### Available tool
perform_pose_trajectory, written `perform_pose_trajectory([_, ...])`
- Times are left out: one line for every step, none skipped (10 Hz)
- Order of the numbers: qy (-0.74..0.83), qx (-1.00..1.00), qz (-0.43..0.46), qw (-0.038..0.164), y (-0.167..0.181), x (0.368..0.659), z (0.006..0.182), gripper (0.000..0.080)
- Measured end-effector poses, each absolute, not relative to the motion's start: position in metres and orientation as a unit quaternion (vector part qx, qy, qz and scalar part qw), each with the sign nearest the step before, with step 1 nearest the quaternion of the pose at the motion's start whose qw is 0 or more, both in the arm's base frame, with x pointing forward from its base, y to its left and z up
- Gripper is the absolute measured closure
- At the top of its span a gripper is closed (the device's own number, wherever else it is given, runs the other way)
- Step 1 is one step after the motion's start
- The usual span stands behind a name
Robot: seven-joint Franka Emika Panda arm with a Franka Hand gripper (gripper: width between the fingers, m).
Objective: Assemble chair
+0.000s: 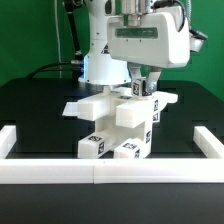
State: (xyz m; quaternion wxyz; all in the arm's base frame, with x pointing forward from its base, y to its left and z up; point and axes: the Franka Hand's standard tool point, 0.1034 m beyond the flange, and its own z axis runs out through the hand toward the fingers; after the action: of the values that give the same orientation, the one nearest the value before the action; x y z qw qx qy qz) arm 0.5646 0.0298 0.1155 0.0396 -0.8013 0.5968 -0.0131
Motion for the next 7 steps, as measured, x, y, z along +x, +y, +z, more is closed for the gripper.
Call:
perform_pose_trajectory([0.625, -0.78, -0.011, 0.041, 0.0304, 0.5646, 0.1155, 0.0515])
perform_pose_trajectory([0.644, -0.764, -0.01, 0.042, 0.0312, 0.5645, 0.1155, 0.0515])
perform_pose_trajectory([0.643, -0.765, -0.009, 0.042, 0.0314, 0.5645, 0.1154, 0.0505])
perform_pose_trajectory([0.637, -0.77, -0.01, 0.042, 0.0314, 0.5645, 0.1154, 0.0505])
perform_pose_trajectory([0.625, -0.779, -0.01, 0.042, 0.0315, 0.5645, 0.1154, 0.0329])
perform_pose_trajectory([0.609, -0.792, -0.011, 0.041, 0.0324, 0.5647, 0.1157, 0.0329])
perform_pose_trajectory([0.569, -0.821, -0.013, 0.04, 0.0338, 0.5647, 0.1157, 0.0185])
